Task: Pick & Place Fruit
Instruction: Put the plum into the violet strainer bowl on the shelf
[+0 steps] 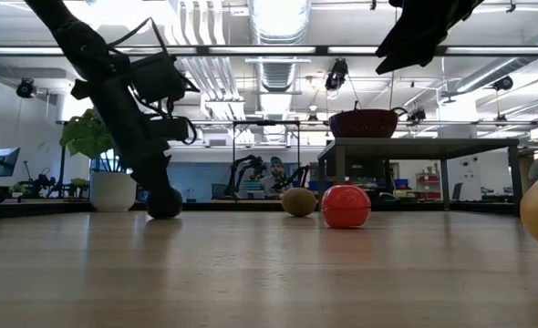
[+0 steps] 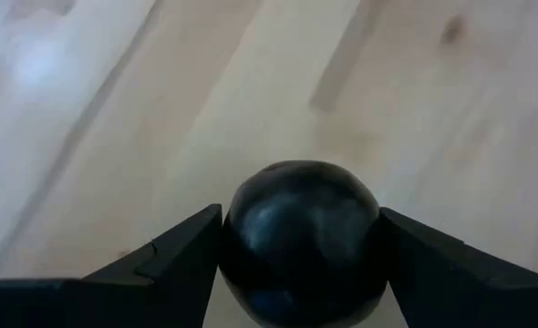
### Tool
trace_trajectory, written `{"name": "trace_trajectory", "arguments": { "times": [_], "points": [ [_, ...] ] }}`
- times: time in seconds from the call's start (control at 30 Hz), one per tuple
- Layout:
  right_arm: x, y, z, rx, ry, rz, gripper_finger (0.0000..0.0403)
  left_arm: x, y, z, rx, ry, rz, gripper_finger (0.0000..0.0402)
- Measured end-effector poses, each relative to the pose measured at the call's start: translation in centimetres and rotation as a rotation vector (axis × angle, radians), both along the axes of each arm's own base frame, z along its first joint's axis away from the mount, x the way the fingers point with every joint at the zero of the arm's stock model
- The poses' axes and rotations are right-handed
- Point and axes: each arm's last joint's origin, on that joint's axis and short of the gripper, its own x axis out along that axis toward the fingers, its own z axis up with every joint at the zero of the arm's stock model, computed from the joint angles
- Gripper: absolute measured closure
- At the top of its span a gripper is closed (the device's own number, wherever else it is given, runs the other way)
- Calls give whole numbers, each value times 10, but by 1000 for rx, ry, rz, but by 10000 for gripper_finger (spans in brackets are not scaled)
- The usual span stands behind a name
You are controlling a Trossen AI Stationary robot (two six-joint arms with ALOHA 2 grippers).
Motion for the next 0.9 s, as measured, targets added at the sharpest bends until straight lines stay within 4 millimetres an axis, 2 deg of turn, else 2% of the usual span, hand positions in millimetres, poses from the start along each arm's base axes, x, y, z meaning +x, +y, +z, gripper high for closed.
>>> {"name": "trace_trajectory", "arguments": {
  "times": [0.17, 0.33, 0.43, 0.63, 0.77, 0.9],
  "points": [
    [4, 11, 2, -52, -31, 90, 102, 14, 0, 13, -98, -179, -39, 126],
    [13, 38, 5, -158, -136, 283, 114, 30, -1, 32, -263, -475, -111, 126],
    [16, 56, 5, -224, -196, 335, 117, 36, -1, 43, -352, -616, -132, 126],
    [22, 84, -1, -411, -170, 202, 93, 45, -6, 64, -454, -831, -132, 126],
    [32, 98, -7, -556, -120, 126, 59, 52, -13, 79, -495, -899, -158, 126],
    [47, 108, -7, -628, -104, 131, 36, 64, -20, 95, -499, -938, -185, 126]
  ]
}}
